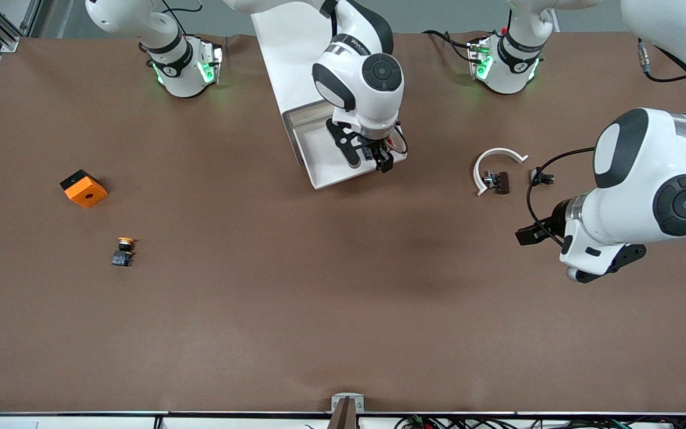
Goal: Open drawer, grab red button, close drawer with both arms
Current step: 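Grasp the red push button inside the drawer with the right gripper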
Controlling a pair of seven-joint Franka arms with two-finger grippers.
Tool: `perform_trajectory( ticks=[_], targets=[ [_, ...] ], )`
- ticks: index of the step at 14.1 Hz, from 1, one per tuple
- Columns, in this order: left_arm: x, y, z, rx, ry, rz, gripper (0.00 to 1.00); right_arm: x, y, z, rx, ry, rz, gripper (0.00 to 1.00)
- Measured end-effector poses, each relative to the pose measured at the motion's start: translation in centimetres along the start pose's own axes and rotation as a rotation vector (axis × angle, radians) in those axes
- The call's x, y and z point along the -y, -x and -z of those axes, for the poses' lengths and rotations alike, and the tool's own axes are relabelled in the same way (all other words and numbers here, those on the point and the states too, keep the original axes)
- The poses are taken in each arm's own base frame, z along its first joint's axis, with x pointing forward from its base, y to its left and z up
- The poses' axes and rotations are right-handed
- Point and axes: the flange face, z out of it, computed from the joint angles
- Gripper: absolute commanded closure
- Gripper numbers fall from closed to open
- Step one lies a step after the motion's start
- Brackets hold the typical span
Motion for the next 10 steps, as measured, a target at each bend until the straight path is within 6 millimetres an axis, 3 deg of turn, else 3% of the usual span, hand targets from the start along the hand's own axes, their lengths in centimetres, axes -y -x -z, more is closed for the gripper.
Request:
perform_trajectory(
  ticks=[8,9,10],
  targets=[
    [-1.1,0.6,-1.1,0.002,-0.004,-0.017,0.00,-0.2,0.5,0.0,0.000,-0.001,0.008,0.15],
    [-1.3,0.7,-1.3,0.003,-0.004,-0.016,0.00,-0.3,0.7,0.0,0.000,0.000,0.011,0.21],
    [-1.6,0.9,-1.5,0.004,-0.003,-0.010,0.00,-0.4,0.9,0.0,0.000,0.000,0.014,0.34]
  ],
)
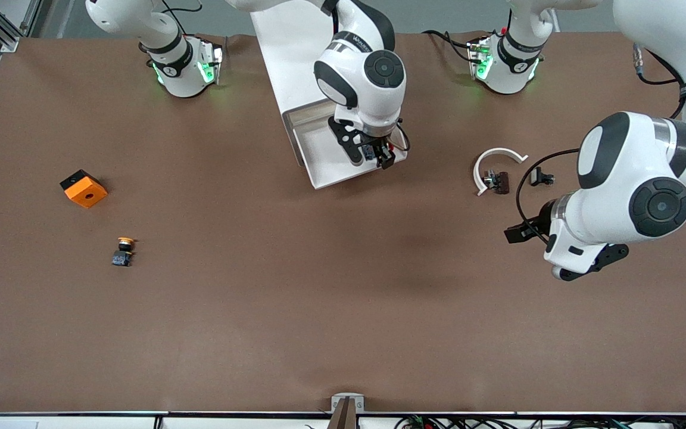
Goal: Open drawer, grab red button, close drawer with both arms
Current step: 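Grasp the red push button inside the drawer with the right gripper, then lift the red button out with the right gripper while the left gripper approaches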
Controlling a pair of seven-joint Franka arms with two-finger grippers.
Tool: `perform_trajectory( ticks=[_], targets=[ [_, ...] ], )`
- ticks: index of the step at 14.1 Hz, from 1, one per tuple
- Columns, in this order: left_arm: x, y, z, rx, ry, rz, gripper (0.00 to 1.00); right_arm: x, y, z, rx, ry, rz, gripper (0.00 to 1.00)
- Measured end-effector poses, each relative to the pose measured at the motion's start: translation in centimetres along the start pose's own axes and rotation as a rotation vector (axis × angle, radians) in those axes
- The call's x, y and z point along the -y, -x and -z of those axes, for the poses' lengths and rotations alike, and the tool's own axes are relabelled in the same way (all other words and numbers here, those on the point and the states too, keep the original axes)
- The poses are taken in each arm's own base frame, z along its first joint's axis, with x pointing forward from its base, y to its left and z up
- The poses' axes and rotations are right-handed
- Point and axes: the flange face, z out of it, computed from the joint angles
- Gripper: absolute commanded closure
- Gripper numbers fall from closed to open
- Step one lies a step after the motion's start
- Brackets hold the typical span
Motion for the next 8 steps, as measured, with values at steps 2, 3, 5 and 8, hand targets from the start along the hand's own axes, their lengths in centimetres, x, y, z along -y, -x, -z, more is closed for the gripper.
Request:
perform_trajectory(
  ticks=[2,3,5,8],
  targets=[
    [-0.9,0.6,-0.4,0.000,0.001,0.007,0.00,-0.1,0.1,0.0,-0.001,0.001,0.002,0.75],
    [-1.3,0.8,-0.6,-0.002,0.002,0.008,0.00,-0.1,0.1,0.0,-0.001,0.001,0.002,0.92],
    [-1.7,1.0,-1.0,-0.004,0.002,0.010,0.00,0.0,0.1,0.0,-0.001,0.000,0.001,1.00],
    [-1.8,0.9,-1.6,-0.005,0.002,0.010,0.00,0.0,0.1,0.1,-0.001,-0.001,0.002,1.00]
  ],
)
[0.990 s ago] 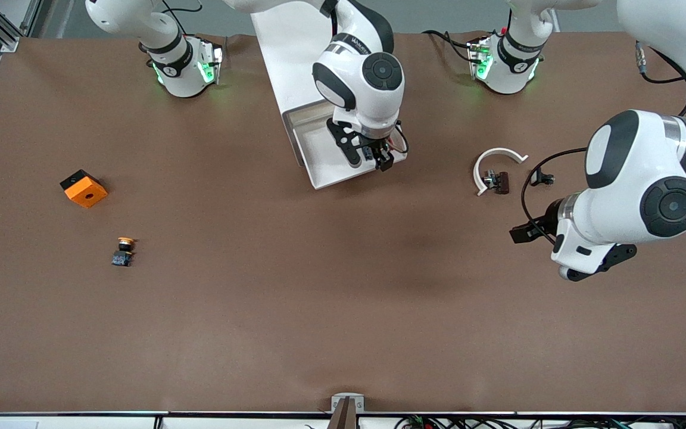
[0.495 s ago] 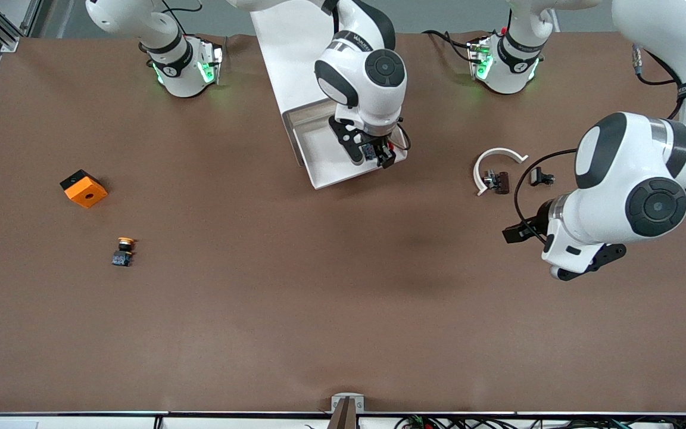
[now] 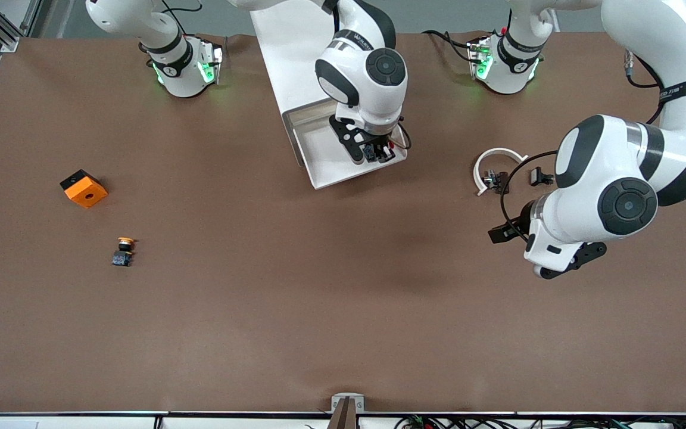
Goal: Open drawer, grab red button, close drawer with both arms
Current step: 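Lift the red button out with the right gripper while the left gripper approaches, then push the drawer shut with the left gripper while the right gripper carries the button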
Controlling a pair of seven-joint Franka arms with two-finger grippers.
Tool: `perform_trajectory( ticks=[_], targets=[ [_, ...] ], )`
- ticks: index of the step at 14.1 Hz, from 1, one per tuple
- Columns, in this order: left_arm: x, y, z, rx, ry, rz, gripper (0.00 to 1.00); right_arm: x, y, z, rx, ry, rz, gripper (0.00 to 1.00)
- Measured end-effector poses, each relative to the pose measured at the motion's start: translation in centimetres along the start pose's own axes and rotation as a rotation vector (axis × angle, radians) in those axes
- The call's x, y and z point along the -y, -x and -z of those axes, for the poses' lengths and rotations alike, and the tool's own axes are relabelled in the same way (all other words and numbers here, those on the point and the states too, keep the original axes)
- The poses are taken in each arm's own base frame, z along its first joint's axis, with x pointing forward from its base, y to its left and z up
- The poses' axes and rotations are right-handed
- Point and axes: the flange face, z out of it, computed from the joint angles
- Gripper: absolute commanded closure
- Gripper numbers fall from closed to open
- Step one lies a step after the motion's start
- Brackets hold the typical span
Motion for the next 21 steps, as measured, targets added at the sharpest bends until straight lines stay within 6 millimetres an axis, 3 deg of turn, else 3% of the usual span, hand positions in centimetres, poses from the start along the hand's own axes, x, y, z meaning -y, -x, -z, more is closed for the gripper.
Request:
perform_trajectory(
  ticks=[3,5,9,13,17,19,21],
  targets=[
    [-0.3,0.1,-0.8,-0.001,0.002,-0.005,0.00,0.3,-0.3,0.4,0.001,-0.009,0.012,1.00],
    [-1.7,0.7,-1.6,-0.022,0.029,-0.030,0.00,0.9,-0.9,1.5,0.005,-0.027,0.044,1.00],
    [-4.1,2.9,-3.2,-0.056,0.066,-0.077,0.00,3.0,-5.4,5.7,0.012,-0.047,0.130,1.00],
    [-7.4,5.9,-5.9,-0.075,0.113,-0.092,0.00,4.4,-12.9,9.2,0.011,-0.034,0.346,1.00],
    [-11.6,10.9,-10.0,-0.083,0.156,-0.097,0.00,3.9,-22.5,13.3,0.025,-0.003,0.576,1.00],
    [-13.7,13.8,-11.7,-0.070,0.140,-0.126,0.00,3.4,-27.8,13.8,0.035,0.001,0.677,1.00],
    [-15.7,16.5,-13.2,-0.054,0.122,-0.127,0.00,2.4,-34.1,12.6,0.048,0.005,0.767,1.00]
  ],
)
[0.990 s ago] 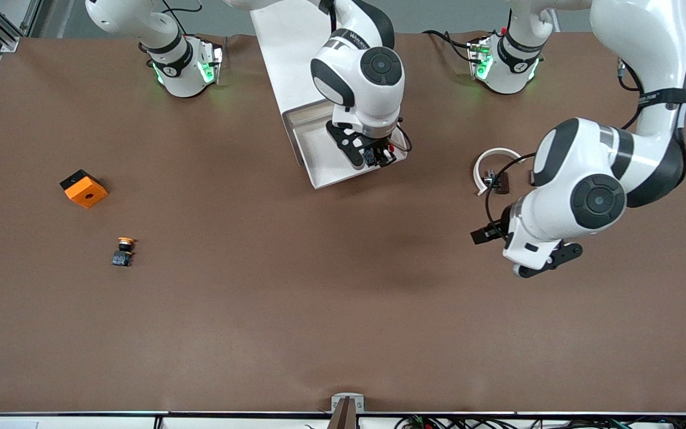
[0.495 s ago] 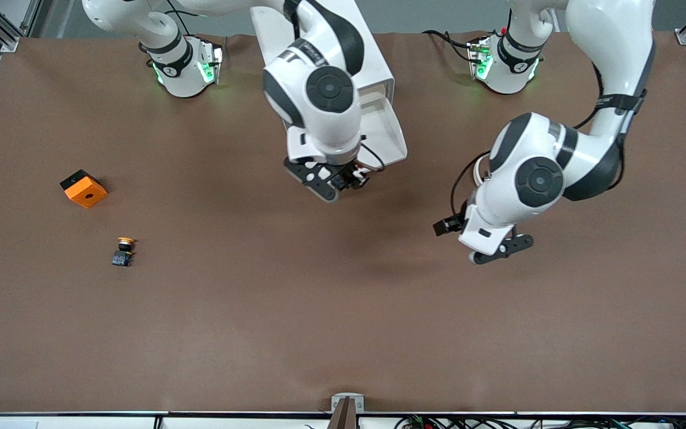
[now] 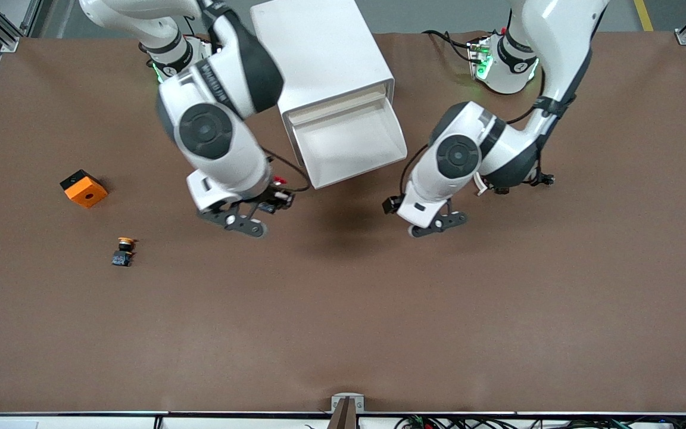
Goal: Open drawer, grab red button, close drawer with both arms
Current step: 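Push the drawer shut with the left gripper while the right gripper carries the button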
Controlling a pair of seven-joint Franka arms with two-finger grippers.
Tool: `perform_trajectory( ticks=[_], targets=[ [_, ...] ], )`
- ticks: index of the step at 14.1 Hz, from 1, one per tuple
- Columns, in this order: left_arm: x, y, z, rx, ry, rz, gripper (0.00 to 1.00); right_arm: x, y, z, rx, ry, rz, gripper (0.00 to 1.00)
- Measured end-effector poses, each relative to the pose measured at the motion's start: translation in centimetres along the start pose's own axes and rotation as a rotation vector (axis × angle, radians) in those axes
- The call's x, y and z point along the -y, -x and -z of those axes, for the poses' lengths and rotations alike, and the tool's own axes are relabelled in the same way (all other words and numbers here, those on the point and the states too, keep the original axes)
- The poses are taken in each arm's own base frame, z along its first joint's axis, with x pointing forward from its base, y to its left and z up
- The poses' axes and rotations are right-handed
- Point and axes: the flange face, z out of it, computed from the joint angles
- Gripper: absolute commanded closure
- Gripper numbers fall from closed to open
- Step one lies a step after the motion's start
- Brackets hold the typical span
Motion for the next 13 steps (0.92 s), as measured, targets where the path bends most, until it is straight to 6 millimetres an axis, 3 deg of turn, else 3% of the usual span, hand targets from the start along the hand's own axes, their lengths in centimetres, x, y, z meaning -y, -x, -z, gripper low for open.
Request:
perform_trajectory(
  ticks=[3,5,7,13],
  targets=[
    [-1.9,2.5,-2.4,0.028,-0.028,0.038,0.00,-9.3,-6.2,-3.8,-0.022,-0.031,0.116,1.00],
    [-2.8,3.9,-3.7,0.041,-0.044,0.075,0.00,-14.5,-8.5,-6.5,-0.023,-0.036,0.145,1.00],
    [-3.9,5.7,-4.4,0.050,-0.053,0.090,0.00,-17.6,-9.7,-8.4,-0.047,-0.027,0.169,1.00],
    [-7.2,12.4,-5.6,0.159,-0.036,0.090,0.00,-24.3,-11.6,-13.8,-0.171,-0.018,0.210,1.00]
  ],
)
